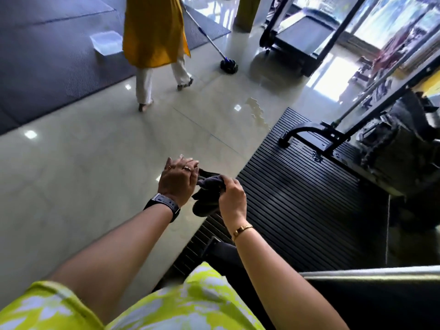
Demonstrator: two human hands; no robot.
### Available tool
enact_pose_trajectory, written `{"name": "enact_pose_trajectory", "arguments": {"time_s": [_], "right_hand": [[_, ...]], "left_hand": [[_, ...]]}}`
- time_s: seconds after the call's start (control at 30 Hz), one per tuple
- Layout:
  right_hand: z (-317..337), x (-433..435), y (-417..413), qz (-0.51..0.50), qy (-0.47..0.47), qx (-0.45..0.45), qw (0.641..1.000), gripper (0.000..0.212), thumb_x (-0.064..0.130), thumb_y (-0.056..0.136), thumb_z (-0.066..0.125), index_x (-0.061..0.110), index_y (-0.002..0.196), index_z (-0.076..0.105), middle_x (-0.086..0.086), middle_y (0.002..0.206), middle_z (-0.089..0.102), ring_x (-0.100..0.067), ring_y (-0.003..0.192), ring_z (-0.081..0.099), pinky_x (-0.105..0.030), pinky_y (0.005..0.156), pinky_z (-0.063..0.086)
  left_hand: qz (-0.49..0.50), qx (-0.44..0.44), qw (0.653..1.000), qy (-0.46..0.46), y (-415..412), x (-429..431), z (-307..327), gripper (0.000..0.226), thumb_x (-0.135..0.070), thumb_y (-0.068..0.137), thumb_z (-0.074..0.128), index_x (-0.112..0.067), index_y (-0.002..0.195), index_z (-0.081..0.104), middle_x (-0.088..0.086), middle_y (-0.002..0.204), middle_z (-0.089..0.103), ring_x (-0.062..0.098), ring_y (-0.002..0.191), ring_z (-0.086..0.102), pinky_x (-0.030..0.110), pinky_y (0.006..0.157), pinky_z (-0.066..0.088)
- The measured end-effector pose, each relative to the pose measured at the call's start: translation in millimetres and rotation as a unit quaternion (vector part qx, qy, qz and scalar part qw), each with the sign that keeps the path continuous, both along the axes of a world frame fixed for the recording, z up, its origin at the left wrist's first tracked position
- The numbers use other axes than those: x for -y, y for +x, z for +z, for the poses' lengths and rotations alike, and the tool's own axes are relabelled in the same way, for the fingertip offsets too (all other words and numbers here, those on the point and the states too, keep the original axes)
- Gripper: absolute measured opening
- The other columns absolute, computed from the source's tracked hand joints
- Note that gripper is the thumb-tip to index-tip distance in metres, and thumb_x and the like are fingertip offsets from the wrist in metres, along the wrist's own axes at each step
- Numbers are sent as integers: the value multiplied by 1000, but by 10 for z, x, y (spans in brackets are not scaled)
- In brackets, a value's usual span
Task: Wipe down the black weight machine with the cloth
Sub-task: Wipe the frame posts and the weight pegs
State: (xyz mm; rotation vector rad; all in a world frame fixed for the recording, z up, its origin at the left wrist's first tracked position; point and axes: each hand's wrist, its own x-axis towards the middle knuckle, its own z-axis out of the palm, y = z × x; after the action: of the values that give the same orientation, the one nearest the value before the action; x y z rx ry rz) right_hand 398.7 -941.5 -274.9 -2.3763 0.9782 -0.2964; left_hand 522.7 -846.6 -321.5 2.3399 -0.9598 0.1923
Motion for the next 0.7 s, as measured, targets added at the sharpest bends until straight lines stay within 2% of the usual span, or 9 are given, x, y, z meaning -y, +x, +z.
{"name": "enact_pose_trajectory", "arguments": {"time_s": [0.37,0.53,0.7], "right_hand": [[181,467,653,-7,-10,41,999,41,-5,90,48,7,128,60,-13,128,60,-33,117,56,-33,101,40],[126,917,924,-13,-13,48,999,41,-5,92,46,6,129,59,-15,126,61,-33,115,58,-34,100,43],[28,1668,1261,-32,-10,54,998,40,-6,92,46,5,128,59,-16,123,62,-34,111,59,-34,99,44]], "left_hand": [[-9,2,999,-36,593,486,168,50,-34,92,33,-7,106,73,15,110,71,41,113,61,56,100,42],[-23,9,999,-25,929,976,140,53,-36,93,31,-7,108,73,14,112,70,39,116,60,54,104,38],[-51,42,998,-14,1315,1788,92,49,-34,92,34,-8,104,74,13,107,72,38,109,64,55,100,42]]}}
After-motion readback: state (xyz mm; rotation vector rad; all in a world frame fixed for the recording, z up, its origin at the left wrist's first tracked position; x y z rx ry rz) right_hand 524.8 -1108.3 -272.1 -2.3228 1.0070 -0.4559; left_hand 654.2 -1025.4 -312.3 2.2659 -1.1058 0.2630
